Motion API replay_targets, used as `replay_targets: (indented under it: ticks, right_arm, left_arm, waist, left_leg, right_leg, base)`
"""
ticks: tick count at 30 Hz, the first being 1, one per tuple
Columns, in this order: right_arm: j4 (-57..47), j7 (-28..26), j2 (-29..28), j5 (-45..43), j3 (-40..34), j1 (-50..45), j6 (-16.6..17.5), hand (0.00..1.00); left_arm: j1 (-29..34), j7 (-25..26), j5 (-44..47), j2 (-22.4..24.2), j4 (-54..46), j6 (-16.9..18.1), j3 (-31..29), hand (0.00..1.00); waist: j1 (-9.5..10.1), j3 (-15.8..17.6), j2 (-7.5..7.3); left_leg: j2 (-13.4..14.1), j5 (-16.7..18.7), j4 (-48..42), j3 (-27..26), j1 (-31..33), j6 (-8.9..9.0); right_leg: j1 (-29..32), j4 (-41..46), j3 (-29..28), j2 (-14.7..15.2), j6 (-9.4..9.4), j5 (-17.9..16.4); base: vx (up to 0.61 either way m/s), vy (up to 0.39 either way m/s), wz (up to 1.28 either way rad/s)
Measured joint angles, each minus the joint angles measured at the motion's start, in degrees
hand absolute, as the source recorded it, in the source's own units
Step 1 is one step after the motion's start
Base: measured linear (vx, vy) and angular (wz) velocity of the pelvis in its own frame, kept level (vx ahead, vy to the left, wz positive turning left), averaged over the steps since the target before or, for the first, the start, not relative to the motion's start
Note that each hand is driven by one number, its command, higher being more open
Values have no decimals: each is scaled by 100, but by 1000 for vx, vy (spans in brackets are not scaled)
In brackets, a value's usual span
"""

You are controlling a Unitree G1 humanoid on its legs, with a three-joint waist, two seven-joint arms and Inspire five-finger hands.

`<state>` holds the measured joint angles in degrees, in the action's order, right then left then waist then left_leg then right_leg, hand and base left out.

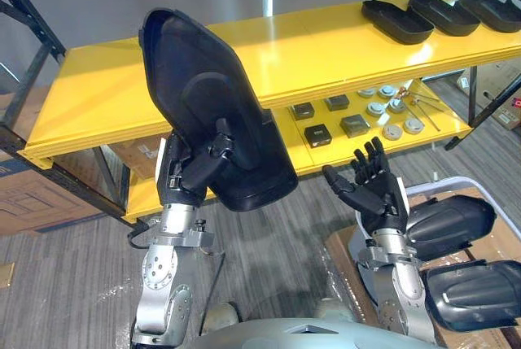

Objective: Walk over and take three plastic housings, then place them on the shelf

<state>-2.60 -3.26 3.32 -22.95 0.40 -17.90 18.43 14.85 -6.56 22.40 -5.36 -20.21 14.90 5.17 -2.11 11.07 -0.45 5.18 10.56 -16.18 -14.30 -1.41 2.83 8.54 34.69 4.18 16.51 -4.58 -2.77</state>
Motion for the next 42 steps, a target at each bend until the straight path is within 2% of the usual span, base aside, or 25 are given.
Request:
replay_targets:
  ticks: [2,3,5,7,8,9,10,12,13,15,17,18,19,20,21,24,26,27,29,30,32,33,35,39,42]
  right_arm:
    - [144,-17,-78,4,22,-48,0,100]
    - [218,-20,-147,3,25,-90,0,100]
    - [213,-123,-181,0,11,-107,0,100]
    - [194,-239,-179,-25,-17,-115,0,100]
    - [194,-261,-178,-43,-46,-119,-1,100]
    - [182,-280,-171,-43,-58,-135,0,100]
    - [173,-296,-149,-43,-67,-154,10,100]
    - [149,-349,15,-41,-143,-61,43,100]
    - [149,-365,30,-32,-149,-19,45,100]
    - [50,-361,42,10,-160,102,52,100]
    - [-191,-361,39,7,-206,103,86,100]
    - [-234,-360,44,4,-217,128,109,100]
    - [-348,-363,84,4,-246,164,124,100]
    - [-488,-369,140,5,-290,165,128,100]
    - [-618,-379,224,5,-406,182,170,100]
    - [-703,-376,326,2,-530,226,300,100]
    - [-776,-362,377,5,-663,384,469,100]
    - [-840,-259,385,5,-723,513,528,100]
    - [-853,-130,476,27,-741,526,586,100]
    - [-892,-27,574,23,-741,516,586,100]
    - [-944,83,513,16,-763,479,593,100]
    - [-1031,107,453,15,-767,431,594,100]
    - [-1285,64,266,3,-768,228,585,100]
    - [-1385,-142,138,2,-760,40,423,100]
    - [-1382,-285,116,5,-624,-11,201,100]
  left_arm:
    - [6,7,-7,-98,1,-2,11,0]
    - [-12,52,-34,-181,-2,11,-4,0]
    - [-122,244,-54,-245,-1,17,-109,0]
    - [-152,397,-19,-249,2,17,-236,0]
    - [-147,497,-12,-246,10,17,-290,0]
    - [-119,600,-13,-251,17,17,-311,0]
    - [-116,627,-18,-259,45,21,-300,0]
    - [-102,711,-21,-54,116,30,-194,0]
    - [-114,723,-23,-49,116,30,-161,0]
    - [-148,736,-27,-51,139,30,-30,0]
    - [-137,744,-28,-73,203,27,27,0]
    - [-130,760,-29,-88,223,25,34,0]
    - [-95,831,-28,-119,238,17,48,0]
    - [-93,867,-27,-113,244,13,49,0]
    - [-82,876,-13,-88,273,11,48,0]
    - [-24,804,-8,-26,281,14,38,0]
    - [-28,629,-8,-3,275,87,39,0]
    - [-19,429,-7,2,215,126,57,0]
    - [-18,164,-4,-6,192,125,97,0]
    - [-14,22,-2,-8,193,122,138,0]
    - [-79,-67,-3,-152,199,72,245,0]
    - [-150,-138,-1,-266,194,59,288,0]
    - [-376,-168,-14,-457,196,-175,299,0]
    - [-1133,-110,-8,-782,200,-610,282,0]
    - [-2068,69,1,-1008,394,-879,279,0]
  waist:
    - [-69,95,-43]
    - [-109,99,-23]
    - [-120,102,-19]
    - [-164,108,-12]
    - [-178,107,-24]
    - [-186,78,-116]
    - [-218,81,-109]
    - [-188,34,295]
    - [-189,6,345]
    - [-225,-9,371]
    - [-269,-28,372]
    - [-256,-46,330]
    - [-209,-69,288]
    - [-168,-49,329]
    - [-122,-15,450]
    - [-27,-33,489]
    - [2,-72,532]
    - [35,-75,539]
    - [42,-90,566]
    - [45,-143,653]
    - [-15,-198,495]
    - [-52,-195,361]
    - [-137,-223,229]
    - [-228,-255,170]
    - [-364,-264,161]
  left_leg:
    - [-61,61,38,42,-167,-110]
    - [-56,83,56,115,-188,-174]
    - [-44,75,141,132,-167,-227]
    - [-42,75,154,131,-143,-233]
    - [-56,128,154,125,-192,-174]
    - [-114,233,119,126,-334,-25]
    - [-141,273,87,184,-385,53]
    - [124,335,101,219,-415,185]
    - [165,316,179,221,-424,222]
    - [325,202,588,232,-641,368]
    - [427,202,410,337,-678,345]
    - [467,181,54,360,-511,281]
    - [561,60,-795,383,-127,80]
    - [715,-74,-1588,388,211,-108]
    - [1027,-266,-2807,400,707,-101]
    - [1025,131,-2747,319,827,-3]
    - [724,204,-1476,284,859,48]
    - [469,40,-310,458,887,226]
    - [345,-713,604,679,758,306]
    - [343,-1376,899,665,577,257]
    - [179,-1463,1233,515,345,185]
    - [28,-1471,1465,402,202,132]
    - [-182,-1487,1668,282,96,13]
    - [-331,-1416,1690,70,75,-104]
    - [-388,-1450,1797,-59,29,-157]
  right_leg:
    - [162,398,-202,29,45,158]
    - [144,270,-262,-95,47,-25]
    - [253,-445,-291,-402,24,-283]
    - [365,-1250,-281,-680,-59,-211]
    - [387,-1804,-267,-803,-122,-65]
    - [294,-2339,-264,-892,23,616]
    - [206,-2337,-262,-893,27,923]
    - [196,-2259,-109,-1100,160,784]
    - [236,-2232,-85,-1147,194,733]
    - [350,-1902,68,-1283,300,251]
    - [337,-1651,220,-1361,394,-90]
    - [316,-1642,253,-1363,432,-132]
    - [170,-1764,248,-1377,478,-160]
    - [-24,-1897,253,-1430,516,-179]
    - [-431,-2142,255,-1582,612,-200]
    - [-979,-2452,216,-1617,720,-254]
    - [-1182,-2641,138,-1513,660,-215]
    - [-1221,-2721,17,-1433,611,-185]
    - [-1314,-2715,-50,-1423,464,-233]
    - [-1377,-2656,-159,-1452,280,-358]
    - [-1295,-2507,-240,-1258,154,-445]
    - [-1253,-2458,-271,-1108,41,-517]
    - [-1212,-2466,-290,-897,-93,-544]
    - [-1161,-2548,-292,-758,-235,-457]
    - [-1173,-2720,-305,-706,-328,-393]
  base:
    - [-29,114,3]
    - [8,78,8]
    - [40,45,-1]
    - [108,-8,1]
    - [225,-116,8]
    - [249,-147,17]
    - [236,-124,11]
    - [237,-85,2]
    - [285,-126,3]
    - [223,-138,12]
    - [178,-128,24]
    - [233,-216,12]
    - [188,-182,2]
    - [333,-224,3]
    - [343,-146,1]
    - [313,-82,-16]
    - [316,24,-26]
    - [390,129,-38]
    - [298,174,-47]
    - [250,231,-45]
    - [203,239,-35]
    - [129,207,-23]
    - [112,197,-18]
    - [38,107,-23]
    - [-23,44,-20]
